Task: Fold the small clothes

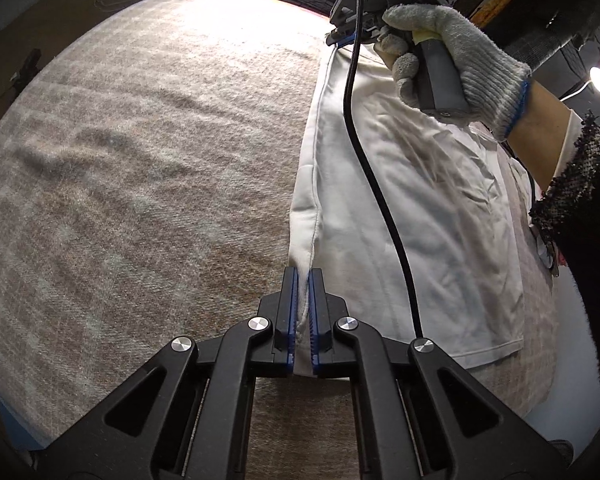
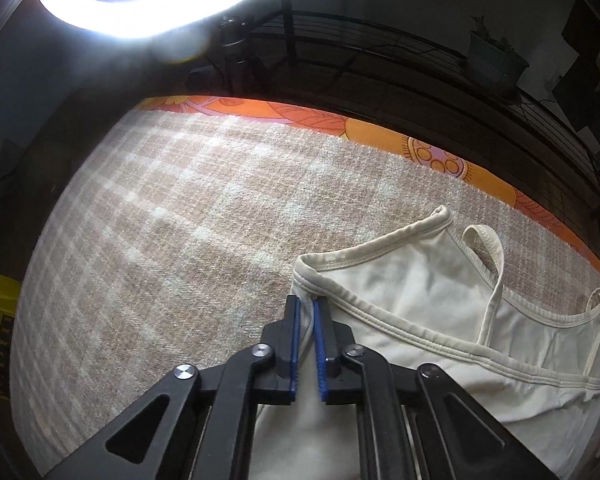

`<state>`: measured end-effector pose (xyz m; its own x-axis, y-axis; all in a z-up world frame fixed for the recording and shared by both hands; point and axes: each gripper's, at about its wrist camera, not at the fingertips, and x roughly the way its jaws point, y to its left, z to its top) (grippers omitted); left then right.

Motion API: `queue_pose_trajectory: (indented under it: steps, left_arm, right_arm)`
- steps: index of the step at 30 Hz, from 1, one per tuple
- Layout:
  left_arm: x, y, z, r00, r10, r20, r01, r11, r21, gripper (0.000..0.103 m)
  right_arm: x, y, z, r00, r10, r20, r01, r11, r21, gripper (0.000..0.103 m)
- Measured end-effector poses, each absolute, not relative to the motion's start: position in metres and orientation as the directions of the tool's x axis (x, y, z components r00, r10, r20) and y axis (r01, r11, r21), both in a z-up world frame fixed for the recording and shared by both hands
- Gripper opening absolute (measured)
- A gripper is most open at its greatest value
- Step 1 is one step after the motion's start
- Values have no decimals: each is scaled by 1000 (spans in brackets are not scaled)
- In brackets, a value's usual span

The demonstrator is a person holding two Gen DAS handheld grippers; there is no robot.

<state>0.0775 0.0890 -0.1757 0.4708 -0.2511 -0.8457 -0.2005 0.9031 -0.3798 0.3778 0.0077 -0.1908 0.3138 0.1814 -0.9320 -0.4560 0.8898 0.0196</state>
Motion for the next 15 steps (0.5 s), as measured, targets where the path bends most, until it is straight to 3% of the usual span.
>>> queue_pose_trajectory:
  steps: [15]
  left_arm:
    - [78, 25, -143, 509, -336, -792, -8, 919, -395, 2]
  right_arm:
    - [387, -67, -140, 352, 315, -881, -424, 893, 150, 1]
